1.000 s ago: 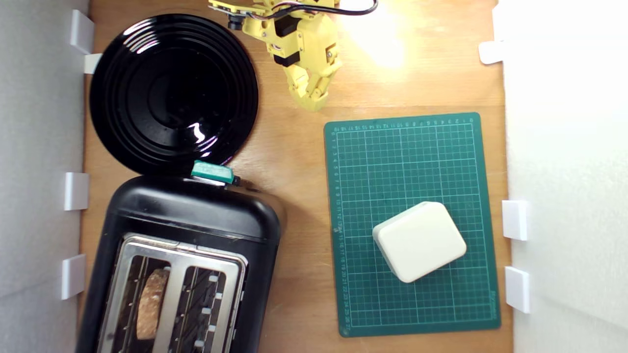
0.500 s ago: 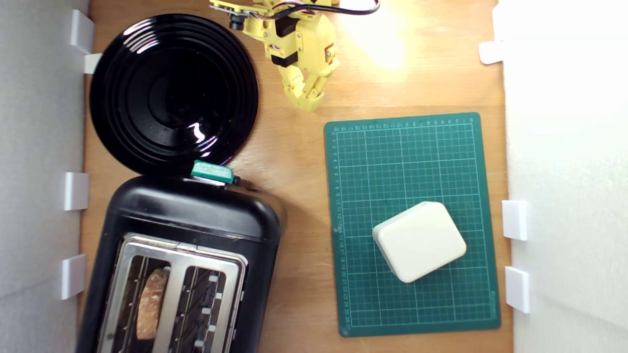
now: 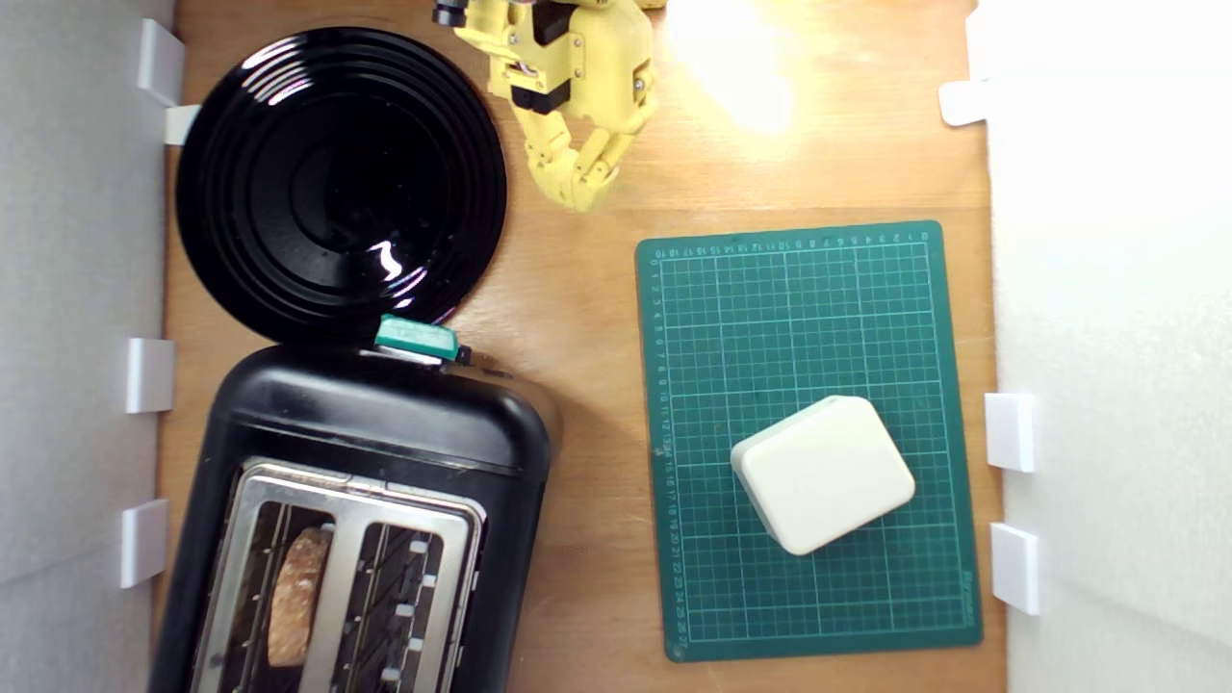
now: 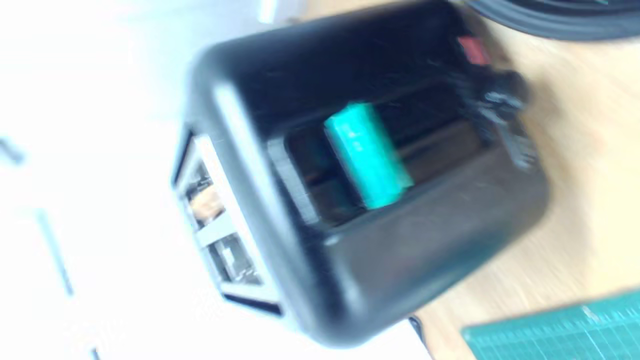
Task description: Start toaster
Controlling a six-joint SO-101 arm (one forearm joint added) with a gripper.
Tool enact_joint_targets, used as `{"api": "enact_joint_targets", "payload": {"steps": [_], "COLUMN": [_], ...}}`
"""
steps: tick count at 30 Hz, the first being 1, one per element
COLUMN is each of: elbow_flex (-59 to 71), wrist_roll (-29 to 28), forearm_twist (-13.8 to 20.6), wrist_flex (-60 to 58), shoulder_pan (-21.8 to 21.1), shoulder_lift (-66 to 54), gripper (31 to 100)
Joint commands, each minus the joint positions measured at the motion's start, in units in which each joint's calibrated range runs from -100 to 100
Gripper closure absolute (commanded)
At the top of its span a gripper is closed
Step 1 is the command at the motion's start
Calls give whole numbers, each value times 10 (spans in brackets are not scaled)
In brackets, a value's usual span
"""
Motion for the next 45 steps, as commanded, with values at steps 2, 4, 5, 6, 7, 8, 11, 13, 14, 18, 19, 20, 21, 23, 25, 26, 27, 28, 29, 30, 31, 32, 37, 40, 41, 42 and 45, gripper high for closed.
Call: {"api": "enact_joint_targets", "payload": {"steps": [2,4,5,6,7,8,11,13,14,18,19,20,21,23,25,26,27,28,29,30,31,32,37,40,41,42,45], "elbow_flex": [-91,-93,-93,-93,-95,-103,-164,-214,-239,-295,-302,-303,-305,-316,-342,-356,-372,-385,-398,-407,-412,-414,-421,-443,-451,-459,-481], "wrist_roll": [81,101,110,117,123,128,132,132,131,129,129,129,129,129,127,124,121,118,113,107,100,97,93,94,94,94,93], "forearm_twist": [39,79,99,117,133,144,146,144,144,144,144,144,144,143,135,124,115,108,103,102,106,106,109,109,108,108,106], "wrist_flex": [3,1,0,0,-2,-3,-3,-3,-3,-86,-117,-147,-170,-195,-196,-196,-196,-196,-196,-196,-196,-196,-196,-195,-194,-194,-194], "shoulder_pan": [50,55,56,56,57,58,74,80,82,104,112,120,125,127,127,127,127,127,127,125,122,121,120,120,120,120,120], "shoulder_lift": [80,95,100,108,114,120,152,185,202,264,277,289,299,314,324,328,332,334,336,338,339,339,364,379,385,391,414], "gripper": [989,989,989,989,989,989,989,989,989,989,989,988,988,988,988,988,988,988,988,988,988,988,988,988,988,988,988]}}
